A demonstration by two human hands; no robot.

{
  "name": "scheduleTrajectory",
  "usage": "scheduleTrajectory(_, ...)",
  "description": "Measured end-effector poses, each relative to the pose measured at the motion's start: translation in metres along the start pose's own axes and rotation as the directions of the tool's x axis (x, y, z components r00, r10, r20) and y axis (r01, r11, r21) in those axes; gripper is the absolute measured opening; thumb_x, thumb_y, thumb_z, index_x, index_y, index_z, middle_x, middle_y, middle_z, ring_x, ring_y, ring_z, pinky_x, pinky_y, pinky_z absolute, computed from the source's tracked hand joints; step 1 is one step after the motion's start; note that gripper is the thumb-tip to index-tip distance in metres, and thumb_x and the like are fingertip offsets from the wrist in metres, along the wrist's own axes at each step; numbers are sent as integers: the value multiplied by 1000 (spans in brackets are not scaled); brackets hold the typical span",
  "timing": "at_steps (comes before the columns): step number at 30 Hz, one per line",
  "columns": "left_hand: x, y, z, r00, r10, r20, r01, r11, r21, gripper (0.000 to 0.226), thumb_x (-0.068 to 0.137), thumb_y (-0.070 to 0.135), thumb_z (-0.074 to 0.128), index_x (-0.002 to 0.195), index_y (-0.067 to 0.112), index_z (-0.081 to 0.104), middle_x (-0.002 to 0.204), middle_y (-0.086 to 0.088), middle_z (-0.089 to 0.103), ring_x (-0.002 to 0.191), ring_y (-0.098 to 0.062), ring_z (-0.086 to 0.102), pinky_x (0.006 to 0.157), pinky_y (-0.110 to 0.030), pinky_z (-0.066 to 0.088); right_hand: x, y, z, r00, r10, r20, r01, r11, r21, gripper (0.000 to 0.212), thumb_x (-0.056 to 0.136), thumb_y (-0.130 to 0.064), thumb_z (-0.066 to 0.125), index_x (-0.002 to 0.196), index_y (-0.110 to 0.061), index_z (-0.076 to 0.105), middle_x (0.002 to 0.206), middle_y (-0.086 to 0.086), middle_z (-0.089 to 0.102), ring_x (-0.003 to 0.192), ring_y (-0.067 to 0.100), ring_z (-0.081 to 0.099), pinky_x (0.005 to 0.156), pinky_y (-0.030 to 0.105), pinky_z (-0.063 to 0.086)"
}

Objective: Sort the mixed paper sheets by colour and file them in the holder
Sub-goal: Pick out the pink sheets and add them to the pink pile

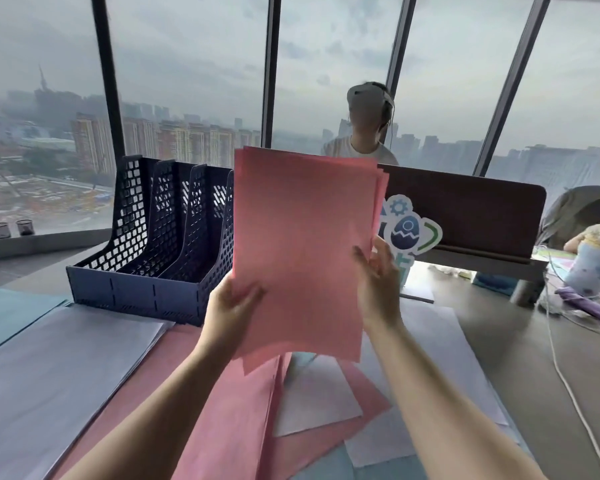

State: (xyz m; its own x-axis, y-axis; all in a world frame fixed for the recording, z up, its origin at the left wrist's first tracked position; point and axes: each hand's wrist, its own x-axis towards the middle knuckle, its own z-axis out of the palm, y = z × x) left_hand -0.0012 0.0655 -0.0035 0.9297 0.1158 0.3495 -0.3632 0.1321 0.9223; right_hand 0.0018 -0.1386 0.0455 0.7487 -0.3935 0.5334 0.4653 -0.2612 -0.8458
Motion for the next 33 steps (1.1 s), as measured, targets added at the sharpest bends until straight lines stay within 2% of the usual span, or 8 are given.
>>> scheduleTrajectory(3,-9,-13,-1,994,-110,-6,110,994,-17,30,76,18,81,103,15,68,90,-1,77,82,-16,71,76,-30,58,-22,19,-2,984,145,105,-136,986,-92,39,99,-22,57,136,-22,46,107,-14,63,100,4,59,92,22,43)
scheduleTrajectory(7,-13,-32,-2,981,-186,-46,191,975,115,16,85,1,69,86,17,66,66,13,71,69,-14,63,63,-25,53,-44,49,-7,922,287,259,-247,953,-177,61,100,-29,54,153,-19,26,145,-2,48,125,10,51,114,34,34)
scheduleTrajectory(11,-4,-24,-2,981,-169,-90,181,972,151,15,83,-2,59,78,11,64,60,10,64,60,-6,56,56,-22,50,-30,48,-27,895,368,254,-286,908,-308,36,92,-54,47,107,-26,63,109,-2,69,96,16,64,87,36,51)
scheduleTrajectory(14,1,-23,-14,971,-201,-126,218,965,143,22,87,-7,57,76,11,63,66,3,63,62,-12,54,57,-25,46,-21,53,-47,818,539,199,-226,620,-751,19,81,-32,49,74,-15,55,77,8,63,71,26,60,61,26,42)
scheduleTrajectory(16,0,-31,-26,962,-234,-138,255,954,160,20,87,-7,58,79,10,65,71,-2,64,69,-19,55,66,-31,46,-29,54,-50,725,660,197,-85,370,-925,14,78,-29,57,83,-16,59,82,2,63,77,24,62,63,24,42)
scheduleTrajectory(19,-10,-46,-35,945,-288,-158,318,923,218,18,85,-6,59,82,9,68,76,-4,69,73,-20,60,71,-35,50,-40,57,-43,667,717,202,45,232,-972,34,73,-44,70,95,-19,63,93,0,65,87,20,65,70,24,45)
scheduleTrajectory(27,-20,-49,-39,921,-348,-176,379,906,191,17,86,-4,63,83,12,68,79,-2,70,73,-19,62,72,-32,51,-38,70,-33,642,743,192,-30,274,-961,33,83,-34,69,68,-12,49,66,0,54,64,17,59,63,23,44)
scheduleTrajectory(33,-19,-46,-43,905,-385,-183,411,902,134,18,87,-3,62,86,13,68,83,-6,70,76,-23,63,76,-34,51,-21,71,-66,832,544,110,-157,420,-894,10,84,-14,52,76,-20,55,82,2,58,82,26,60,65,26,41)
